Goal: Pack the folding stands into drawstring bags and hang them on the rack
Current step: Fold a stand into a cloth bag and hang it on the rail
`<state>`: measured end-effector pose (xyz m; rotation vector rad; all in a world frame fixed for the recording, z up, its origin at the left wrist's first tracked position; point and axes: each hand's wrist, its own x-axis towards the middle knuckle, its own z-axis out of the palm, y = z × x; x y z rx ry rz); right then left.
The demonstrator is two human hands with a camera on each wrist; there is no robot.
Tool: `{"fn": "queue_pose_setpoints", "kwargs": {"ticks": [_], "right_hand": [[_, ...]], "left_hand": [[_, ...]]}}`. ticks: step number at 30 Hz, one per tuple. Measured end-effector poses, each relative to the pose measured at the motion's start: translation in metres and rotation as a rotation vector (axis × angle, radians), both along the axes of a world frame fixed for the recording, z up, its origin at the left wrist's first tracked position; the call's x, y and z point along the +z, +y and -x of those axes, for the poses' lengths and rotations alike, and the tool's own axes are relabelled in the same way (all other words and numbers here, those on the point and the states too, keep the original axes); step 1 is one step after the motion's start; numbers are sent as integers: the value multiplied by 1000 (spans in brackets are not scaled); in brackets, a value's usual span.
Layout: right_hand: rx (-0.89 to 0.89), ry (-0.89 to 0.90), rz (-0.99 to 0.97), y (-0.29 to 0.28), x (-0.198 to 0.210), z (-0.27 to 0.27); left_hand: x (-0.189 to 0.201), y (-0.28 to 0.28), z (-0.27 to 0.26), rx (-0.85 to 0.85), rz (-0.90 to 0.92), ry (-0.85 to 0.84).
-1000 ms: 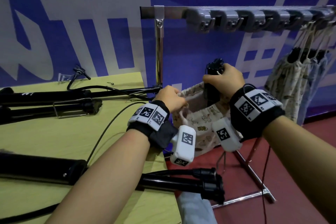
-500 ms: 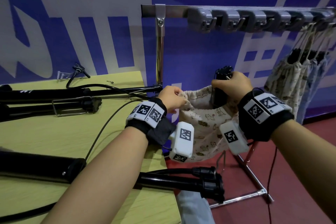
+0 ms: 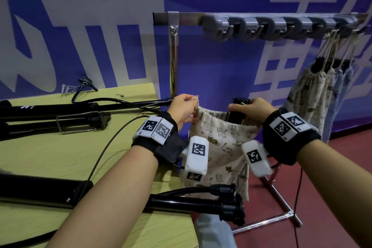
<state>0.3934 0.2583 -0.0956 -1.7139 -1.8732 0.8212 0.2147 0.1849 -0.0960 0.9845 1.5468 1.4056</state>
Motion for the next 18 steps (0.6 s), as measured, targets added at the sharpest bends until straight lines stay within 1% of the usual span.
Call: {"fn": "queue_pose_setpoints", "kwargs": {"ticks": [3,6,8,10,13,17,18], "right_hand": [[50,76,140,-3,3,-4],[11,294,186,-1,2,-8],[-2,391,207,-1,3,-8],[21,411,212,-1,1,-8],[45,365,160,-5,-2,-8],[40,383,121,-3,-11,-7],[38,381,111,-2,-15,-7]], "left_hand": [[-2,2,-1,7,34,-67],[-1,1,0,-14,38,-106],[0,-1,2,-46,15,-146],[0,-2,2,-75,-8,-181],[3,-5,1,-120,-31,-228],[11,-9,-4,-193,-113,-399],[12,-9,-6,-194,-132,-410]]}}
